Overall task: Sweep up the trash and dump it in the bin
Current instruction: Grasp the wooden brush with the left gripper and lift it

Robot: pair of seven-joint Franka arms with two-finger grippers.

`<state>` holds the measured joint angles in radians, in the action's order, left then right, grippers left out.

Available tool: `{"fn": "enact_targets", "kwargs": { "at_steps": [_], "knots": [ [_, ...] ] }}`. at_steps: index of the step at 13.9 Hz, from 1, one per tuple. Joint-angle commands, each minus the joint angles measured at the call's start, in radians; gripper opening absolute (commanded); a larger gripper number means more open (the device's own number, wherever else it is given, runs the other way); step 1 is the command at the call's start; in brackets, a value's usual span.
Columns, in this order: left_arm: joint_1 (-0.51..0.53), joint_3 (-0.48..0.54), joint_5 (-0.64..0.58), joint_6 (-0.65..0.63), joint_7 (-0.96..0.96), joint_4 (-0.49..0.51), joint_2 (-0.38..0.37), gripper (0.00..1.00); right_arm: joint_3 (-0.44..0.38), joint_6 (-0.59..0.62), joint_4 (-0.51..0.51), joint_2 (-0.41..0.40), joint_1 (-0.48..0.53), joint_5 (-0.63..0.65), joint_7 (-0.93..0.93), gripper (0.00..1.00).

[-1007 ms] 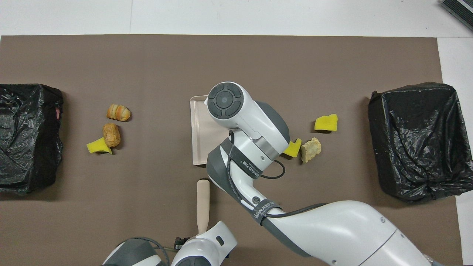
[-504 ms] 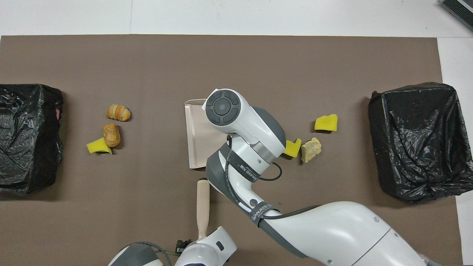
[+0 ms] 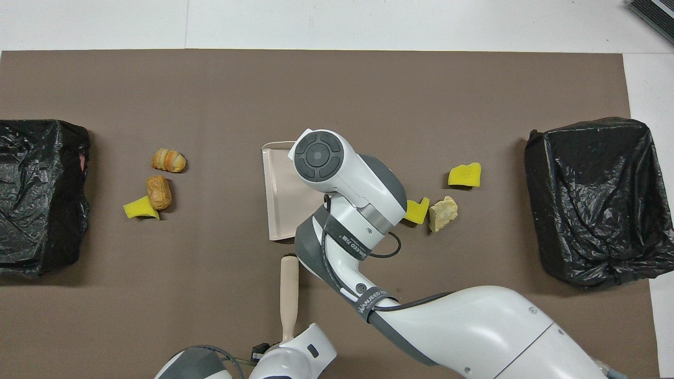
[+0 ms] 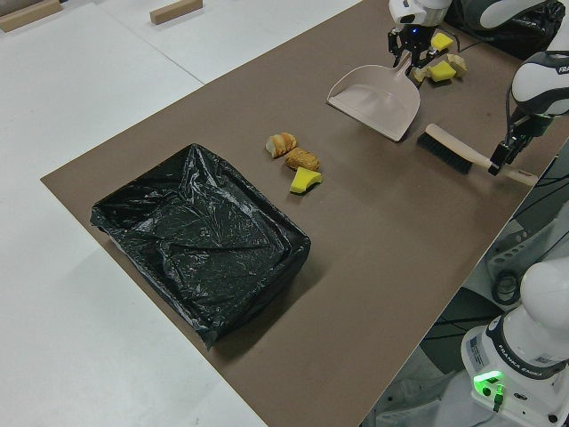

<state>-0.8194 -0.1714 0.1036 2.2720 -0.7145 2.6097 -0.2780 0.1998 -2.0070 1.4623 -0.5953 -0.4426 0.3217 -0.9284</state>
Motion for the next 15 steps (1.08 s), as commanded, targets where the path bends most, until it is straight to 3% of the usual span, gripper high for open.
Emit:
{"fn": "enact_targets", "kwargs": {
  "at_steps": [1, 7, 10, 12, 13, 14, 15],
  "knots": [
    [0.002, 0.012, 0.005, -0.005, -0.003, 0.017, -0.024, 0.00, 0.009, -0.033, 0.026, 0.003, 0.016, 0.017, -0.023, 0.43],
    [0.156, 0.018, 0.005, -0.251, 0.116, -0.124, -0.050, 0.00, 0.007, -0.018, 0.015, 0.008, 0.013, 0.019, -0.023, 0.43],
    [0.293, 0.023, -0.001, -0.342, 0.193, -0.177, -0.124, 0.00, 0.009, 0.007, 0.015, 0.022, 0.028, 0.022, -0.027, 0.41],
    [0.412, 0.023, -0.008, -0.399, 0.251, -0.242, -0.118, 0.00, 0.009, 0.004, 0.018, 0.023, 0.028, 0.025, -0.026, 0.22],
    [0.477, 0.021, -0.012, -0.401, 0.269, -0.267, -0.113, 0.00, 0.009, -0.004, 0.023, 0.023, 0.028, 0.023, -0.026, 0.08],
    [0.538, 0.021, -0.012, -0.402, 0.295, -0.286, -0.107, 0.00, 0.009, -0.003, 0.021, 0.023, 0.028, 0.023, -0.026, 0.00],
    [0.605, 0.021, -0.012, -0.404, 0.326, -0.302, -0.106, 0.00, 0.009, 0.002, 0.018, 0.023, 0.028, 0.023, -0.024, 0.00]
  ]
}}
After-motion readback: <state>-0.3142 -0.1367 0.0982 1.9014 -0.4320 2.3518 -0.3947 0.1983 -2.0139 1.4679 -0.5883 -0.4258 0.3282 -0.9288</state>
